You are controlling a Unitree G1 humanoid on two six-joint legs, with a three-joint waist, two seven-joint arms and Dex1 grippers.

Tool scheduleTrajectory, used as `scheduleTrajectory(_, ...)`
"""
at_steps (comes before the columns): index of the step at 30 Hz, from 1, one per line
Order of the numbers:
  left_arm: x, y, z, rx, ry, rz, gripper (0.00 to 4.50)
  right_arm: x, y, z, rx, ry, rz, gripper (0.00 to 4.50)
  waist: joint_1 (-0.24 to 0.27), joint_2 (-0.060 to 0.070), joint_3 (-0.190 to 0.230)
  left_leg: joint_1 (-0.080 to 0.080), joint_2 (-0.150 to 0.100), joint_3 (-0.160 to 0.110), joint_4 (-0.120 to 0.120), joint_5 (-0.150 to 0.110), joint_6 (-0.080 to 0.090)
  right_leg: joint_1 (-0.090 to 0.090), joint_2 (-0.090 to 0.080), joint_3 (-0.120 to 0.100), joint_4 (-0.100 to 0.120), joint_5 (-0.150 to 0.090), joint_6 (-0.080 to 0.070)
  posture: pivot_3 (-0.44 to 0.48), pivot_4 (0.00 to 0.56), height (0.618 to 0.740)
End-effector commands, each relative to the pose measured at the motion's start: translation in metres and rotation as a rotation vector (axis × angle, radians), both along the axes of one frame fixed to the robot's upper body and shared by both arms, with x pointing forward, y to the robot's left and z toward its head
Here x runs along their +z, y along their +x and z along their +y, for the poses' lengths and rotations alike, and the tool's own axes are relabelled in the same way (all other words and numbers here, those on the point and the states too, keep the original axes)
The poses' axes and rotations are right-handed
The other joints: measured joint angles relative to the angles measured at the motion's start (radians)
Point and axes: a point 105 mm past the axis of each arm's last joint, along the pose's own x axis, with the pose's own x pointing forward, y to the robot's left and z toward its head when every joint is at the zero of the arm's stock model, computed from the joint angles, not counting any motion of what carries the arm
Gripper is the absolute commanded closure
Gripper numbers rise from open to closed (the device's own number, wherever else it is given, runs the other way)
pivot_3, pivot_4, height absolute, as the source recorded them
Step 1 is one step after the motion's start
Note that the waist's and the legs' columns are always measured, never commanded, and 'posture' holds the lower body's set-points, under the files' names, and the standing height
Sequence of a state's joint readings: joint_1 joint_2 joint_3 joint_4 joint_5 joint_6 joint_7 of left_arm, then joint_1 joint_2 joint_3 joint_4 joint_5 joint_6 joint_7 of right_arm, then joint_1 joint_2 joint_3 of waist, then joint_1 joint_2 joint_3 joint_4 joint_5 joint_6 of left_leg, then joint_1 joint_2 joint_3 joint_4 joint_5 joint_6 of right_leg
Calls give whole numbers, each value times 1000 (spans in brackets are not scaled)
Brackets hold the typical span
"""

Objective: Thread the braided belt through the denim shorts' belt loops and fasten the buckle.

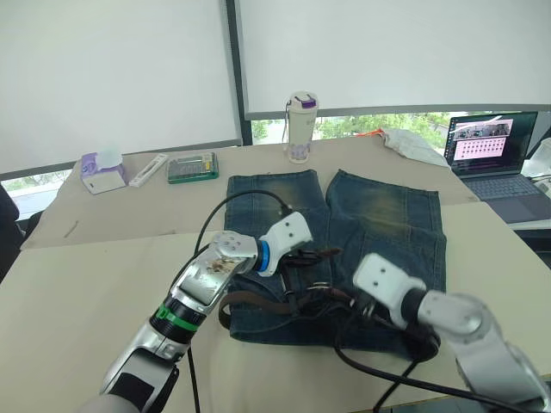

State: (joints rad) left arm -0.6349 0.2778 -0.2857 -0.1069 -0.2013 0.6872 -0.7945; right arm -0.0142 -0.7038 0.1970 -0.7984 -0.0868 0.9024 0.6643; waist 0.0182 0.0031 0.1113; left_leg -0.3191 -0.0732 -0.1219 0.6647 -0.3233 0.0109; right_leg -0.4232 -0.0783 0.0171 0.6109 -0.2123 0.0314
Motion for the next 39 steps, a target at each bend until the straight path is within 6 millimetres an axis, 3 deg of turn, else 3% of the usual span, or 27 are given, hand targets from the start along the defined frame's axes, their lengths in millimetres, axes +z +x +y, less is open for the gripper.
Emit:
scheduleTrajectory(1, 28, 16, 28, 224, -227, 57, 4500, -14, -12, 7, 53, -29, 20, 2745, -4, 0, 0, 1, 0, 0, 0, 0, 0, 1, 0, 0, 0, 0, 0, 0, 150, 740)
scheduleTrajectory(4, 24, 26, 67, 452, -396, 228, 4500, -28, -17, 5, 51, -39, 49, 2745, -10, -1, -3, 2, 1, 0, -1, 0, -1, 1, 1, 0, -1, 0, 0, 0, 150, 740)
scheduleTrajectory(8, 5, 25, 108, 654, -470, 353, 4500, -30, -17, 3, 42, -29, 47, 2745, -11, -3, -7, 5, 2, 0, -3, -1, -2, 2, 2, 0, 0, 0, 0, 0, 150, 740)
scheduleTrajectory(11, -8, 17, 126, 723, -532, 449, 4500, -30, -17, -1, 40, -30, 44, 2745, -5, -8, -9, 5, 1, 0, -2, -1, -3, 2, 2, 0, -1, 0, 0, 0, 150, 740)
scheduleTrajectory(14, -17, 4, 125, 691, -499, 461, 4500, -17, -16, 4, 12, 97, 36, 2745, -3, -10, -10, 6, 1, -1, -2, -1, -3, 2, 1, 0, -1, 0, 0, 0, 150, 740)
scheduleTrajectory(17, -20, -6, 113, 620, -517, 477, 4500, 13, -25, 27, 74, 389, 90, 3585, -5, -10, -9, 5, 1, -1, -3, -2, -3, 1, 2, 1, -1, 0, 0, 0, 150, 740)
scheduleTrajectory(19, -23, -8, 111, 605, -511, 480, 4500, 20, -26, 31, 94, 421, 100, 4316, -3, -8, -9, 5, 1, -1, -3, -2, -4, 1, 1, 1, -1, 0, 0, 0, 150, 740)
scheduleTrajectory(20, -25, -9, 110, 600, -508, 486, 4500, 22, -25, 31, 93, 424, 98, 4478, -2, -9, -9, 5, 1, -1, -3, -2, -3, 1, 1, 1, -1, 0, 0, 0, 150, 740)
scheduleTrajectory(31, -24, -7, 107, 570, -503, 478, 4500, -1, -3, 27, 77, 255, 109, 4478, -2, -9, -10, 5, 0, -1, -3, -2, -3, 1, 1, 1, -2, 0, 0, 0, 150, 740)
scheduleTrajectory(39, -26, -5, 110, 586, -505, 469, 4500, -7, 1, 30, 86, 249, 125, 4478, -4, -9, -10, 5, 1, -1, -3, -2, -3, 1, 1, 1, -2, 0, 0, 0, 150, 740)
